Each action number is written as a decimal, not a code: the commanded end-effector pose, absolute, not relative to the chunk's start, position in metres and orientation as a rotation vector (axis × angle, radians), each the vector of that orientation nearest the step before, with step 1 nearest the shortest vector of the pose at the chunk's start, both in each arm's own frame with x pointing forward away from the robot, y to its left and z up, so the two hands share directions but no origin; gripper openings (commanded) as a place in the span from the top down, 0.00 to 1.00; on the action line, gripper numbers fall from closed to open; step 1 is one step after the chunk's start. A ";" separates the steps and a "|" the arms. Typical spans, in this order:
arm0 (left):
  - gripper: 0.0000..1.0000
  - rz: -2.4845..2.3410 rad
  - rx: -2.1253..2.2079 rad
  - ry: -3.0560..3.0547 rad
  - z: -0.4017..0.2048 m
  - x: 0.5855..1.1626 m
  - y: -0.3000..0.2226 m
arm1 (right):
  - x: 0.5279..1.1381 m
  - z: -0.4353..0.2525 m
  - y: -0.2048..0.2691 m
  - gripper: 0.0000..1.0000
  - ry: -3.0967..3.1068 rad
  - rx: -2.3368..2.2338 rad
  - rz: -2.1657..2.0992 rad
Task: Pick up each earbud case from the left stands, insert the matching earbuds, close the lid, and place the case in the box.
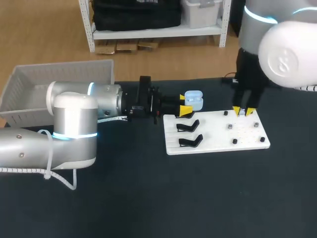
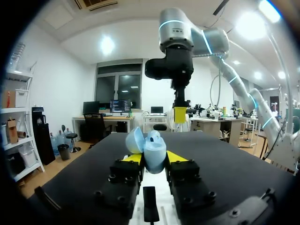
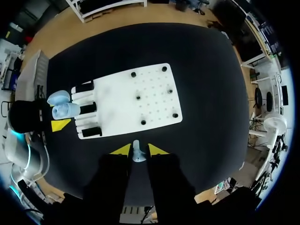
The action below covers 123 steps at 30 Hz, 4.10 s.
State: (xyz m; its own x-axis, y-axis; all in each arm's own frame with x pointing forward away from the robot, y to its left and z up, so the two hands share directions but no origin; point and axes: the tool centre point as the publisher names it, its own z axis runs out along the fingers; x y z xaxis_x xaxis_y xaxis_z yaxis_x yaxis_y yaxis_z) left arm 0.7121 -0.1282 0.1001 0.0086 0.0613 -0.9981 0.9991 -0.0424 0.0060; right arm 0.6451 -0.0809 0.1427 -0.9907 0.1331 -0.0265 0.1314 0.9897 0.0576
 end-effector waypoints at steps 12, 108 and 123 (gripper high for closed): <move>1.00 -1.203 1.286 1.225 0.099 0.712 -0.128 | 0.669 0.184 -0.011 1.00 3.028 -0.352 -0.064; 1.00 -1.203 1.286 1.225 0.099 0.712 -0.128 | 0.697 0.152 0.037 1.00 2.962 -0.667 -0.193; 1.00 -1.203 1.286 1.225 0.099 0.712 -0.128 | 0.702 0.149 0.035 1.00 2.964 -0.654 -0.203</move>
